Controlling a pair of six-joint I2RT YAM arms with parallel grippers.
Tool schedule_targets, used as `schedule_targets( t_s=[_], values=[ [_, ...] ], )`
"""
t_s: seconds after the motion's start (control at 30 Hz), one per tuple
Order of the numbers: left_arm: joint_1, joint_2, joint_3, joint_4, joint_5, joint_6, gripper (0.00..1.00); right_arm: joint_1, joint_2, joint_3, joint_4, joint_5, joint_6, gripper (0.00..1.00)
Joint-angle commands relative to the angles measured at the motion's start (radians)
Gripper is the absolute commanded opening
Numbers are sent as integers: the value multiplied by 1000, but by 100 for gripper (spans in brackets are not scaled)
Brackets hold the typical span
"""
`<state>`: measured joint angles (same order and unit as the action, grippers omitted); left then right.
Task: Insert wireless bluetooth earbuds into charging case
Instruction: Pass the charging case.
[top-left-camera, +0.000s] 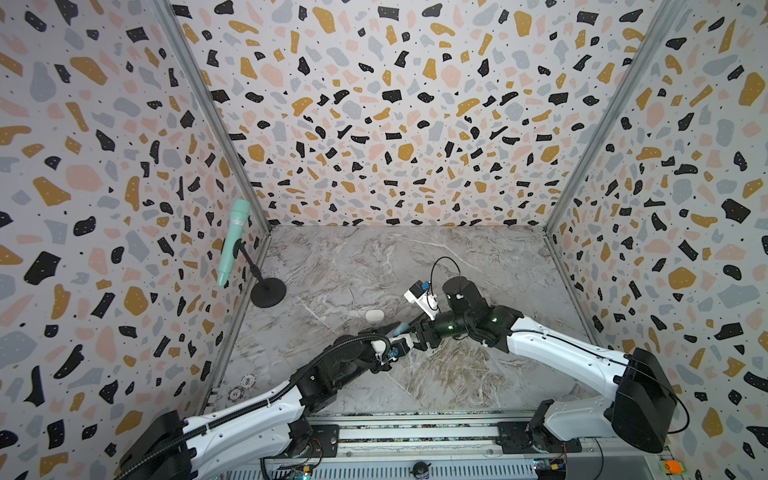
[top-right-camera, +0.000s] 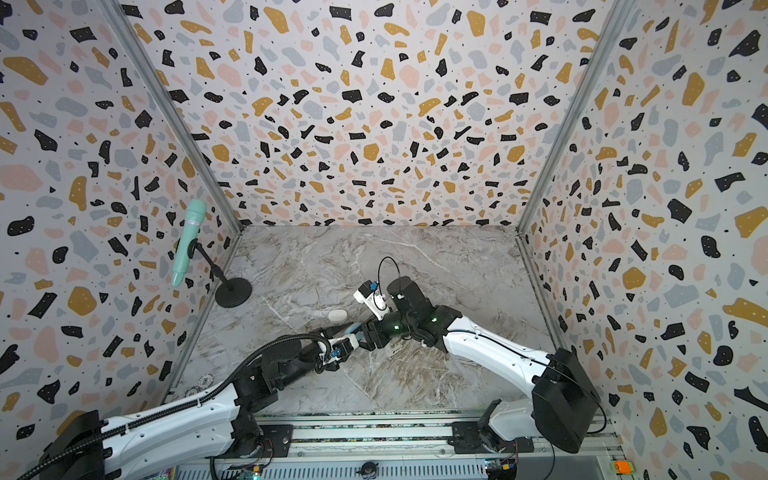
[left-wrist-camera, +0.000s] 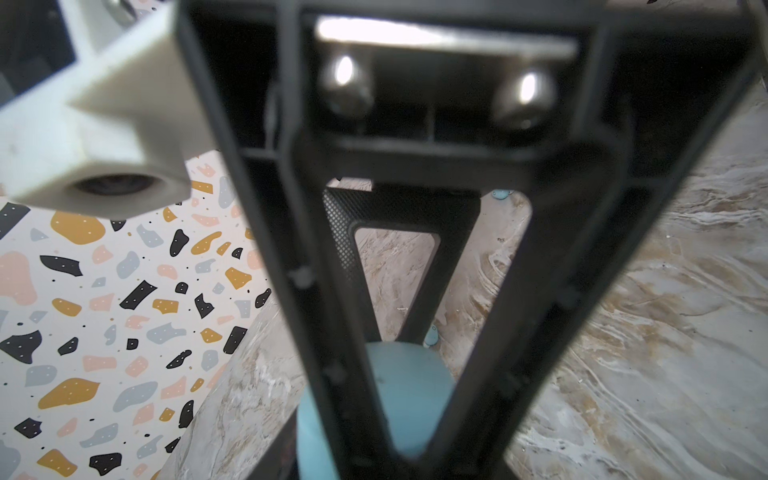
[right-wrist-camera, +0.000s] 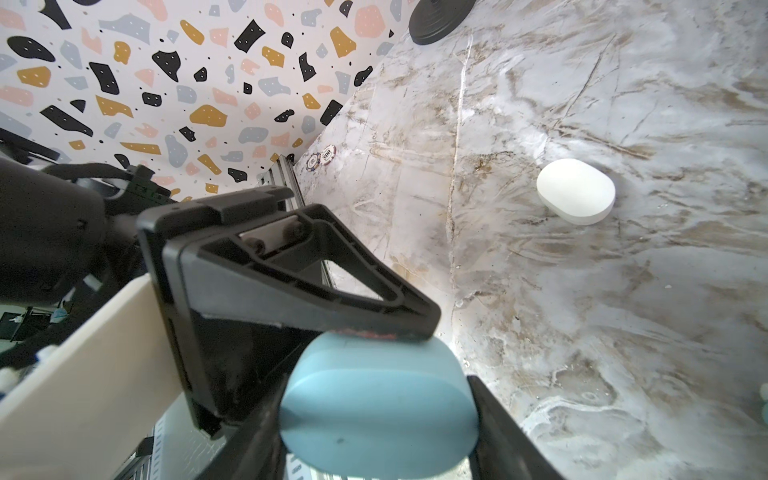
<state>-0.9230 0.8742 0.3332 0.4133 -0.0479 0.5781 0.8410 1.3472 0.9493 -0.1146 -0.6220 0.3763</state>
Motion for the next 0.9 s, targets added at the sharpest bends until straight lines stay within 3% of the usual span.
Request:
schedule_targets(
  t_s=[0.0, 0.53, 0.67, 0.73, 0.87],
  values=[
    [3, -9, -8, 56, -17, 8, 46, 0, -15, -8, 26, -24, 12, 0],
    [3, -5, -6, 81, -36, 11, 35, 0, -1, -11, 40, -51, 20, 0],
    [3, -3, -1, 76, -38, 20, 24, -1, -4, -9, 31, -45, 14, 13],
    [4, -2, -1, 80, -47, 18, 24, -1, -8, -11, 33, -42, 14, 20],
    [3, -3, 0, 86, -55, 17, 24, 0, -10, -13, 41, -42, 20, 20]
  ],
)
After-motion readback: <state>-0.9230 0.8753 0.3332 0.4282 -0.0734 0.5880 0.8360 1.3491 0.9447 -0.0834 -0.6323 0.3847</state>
